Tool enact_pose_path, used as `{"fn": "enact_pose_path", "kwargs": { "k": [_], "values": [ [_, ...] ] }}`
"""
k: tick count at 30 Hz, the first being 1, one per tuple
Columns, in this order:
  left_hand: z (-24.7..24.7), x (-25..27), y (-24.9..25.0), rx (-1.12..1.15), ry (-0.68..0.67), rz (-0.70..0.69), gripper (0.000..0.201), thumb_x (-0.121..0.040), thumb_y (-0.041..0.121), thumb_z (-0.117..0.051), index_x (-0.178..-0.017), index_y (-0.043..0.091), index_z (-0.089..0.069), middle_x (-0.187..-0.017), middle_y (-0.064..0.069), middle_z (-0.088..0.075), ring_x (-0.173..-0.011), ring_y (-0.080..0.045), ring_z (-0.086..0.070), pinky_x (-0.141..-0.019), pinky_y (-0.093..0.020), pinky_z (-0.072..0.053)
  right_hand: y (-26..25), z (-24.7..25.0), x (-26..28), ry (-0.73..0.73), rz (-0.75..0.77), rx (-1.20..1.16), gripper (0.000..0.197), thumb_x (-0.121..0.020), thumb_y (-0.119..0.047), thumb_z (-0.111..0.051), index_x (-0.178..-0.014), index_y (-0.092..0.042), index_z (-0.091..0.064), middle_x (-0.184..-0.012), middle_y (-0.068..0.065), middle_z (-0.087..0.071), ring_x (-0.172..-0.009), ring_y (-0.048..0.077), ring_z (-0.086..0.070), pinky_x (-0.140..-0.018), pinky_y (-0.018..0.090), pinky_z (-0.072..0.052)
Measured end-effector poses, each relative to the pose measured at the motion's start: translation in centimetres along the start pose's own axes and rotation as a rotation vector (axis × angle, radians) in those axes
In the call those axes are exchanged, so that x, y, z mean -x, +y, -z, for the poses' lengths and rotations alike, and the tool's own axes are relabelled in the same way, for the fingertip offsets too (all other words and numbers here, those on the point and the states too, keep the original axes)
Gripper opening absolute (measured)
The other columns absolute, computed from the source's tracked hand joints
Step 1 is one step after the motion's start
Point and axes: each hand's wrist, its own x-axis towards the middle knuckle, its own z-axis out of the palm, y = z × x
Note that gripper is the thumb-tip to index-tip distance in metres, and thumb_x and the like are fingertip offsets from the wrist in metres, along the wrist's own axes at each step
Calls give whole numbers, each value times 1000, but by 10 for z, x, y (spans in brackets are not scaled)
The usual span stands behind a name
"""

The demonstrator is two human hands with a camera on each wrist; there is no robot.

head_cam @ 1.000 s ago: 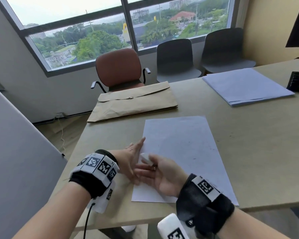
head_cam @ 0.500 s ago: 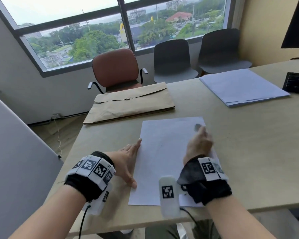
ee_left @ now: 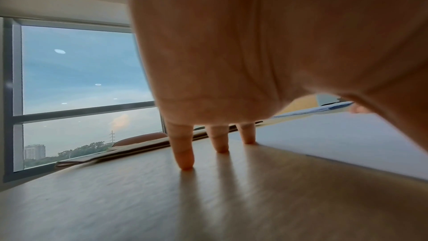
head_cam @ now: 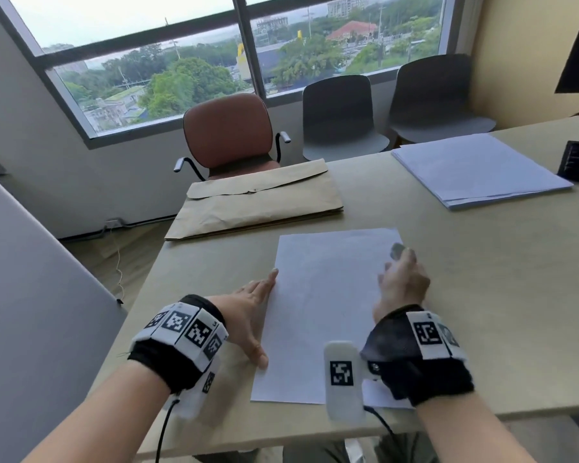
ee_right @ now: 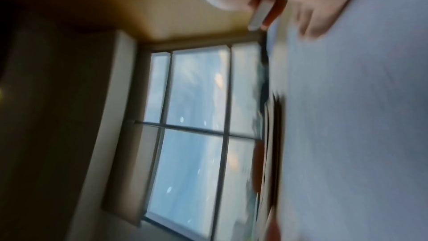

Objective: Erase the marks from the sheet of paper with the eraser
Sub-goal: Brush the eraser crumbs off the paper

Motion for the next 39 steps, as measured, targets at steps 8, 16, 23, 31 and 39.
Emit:
{"fn": "enact_pose_path", "kwargs": {
  "k": [8,16,23,31,39],
  "values": [
    [-2,-1,-1,-4,30,-4,143,-62,35,-86,-140,22,34,-158,-3,7,-146,-16,2,-119,-29,-7,39,1,69,-598,-482,37,23,-95,-19,-42,-78,-9,-54,-81,11,-59,-70,22,-60,-62,26,-48],
    [-1,1,-1,-44,22,-19,139,-62,38,-85,-145,23,25,-158,-1,12,-146,-16,6,-119,-30,-5,56,-16,82,-525,-293,5,29,-97,-20,-39,-77,-17,-60,-85,1,-62,-81,14,-57,-79,28,-44],
    [4,2,6,-110,-2,-40,129,-65,39,-83,-149,24,14,-156,9,15,-145,-17,8,-119,-32,-7,21,29,42,-371,-398,-33,23,-95,-19,-44,-75,-10,-52,-77,10,-56,-68,22,-57,-63,27,-46],
    [6,0,9,-114,-24,-1,131,-62,36,-85,-149,26,13,-155,10,13,-145,-18,6,-119,-37,-12,-18,39,12,-259,-198,-179,27,-98,-26,-38,-79,-13,-53,-79,6,-57,-70,17,-56,-64,24,-44],
    [5,3,12,-106,-10,2,134,-64,36,-84,-148,18,18,-156,6,11,-145,-20,4,-119,-32,-9,8,18,13,-502,-412,110,26,-94,-16,-39,-69,-11,-46,-77,10,-55,-68,23,-56,-51,26,-50]
  ]
}}
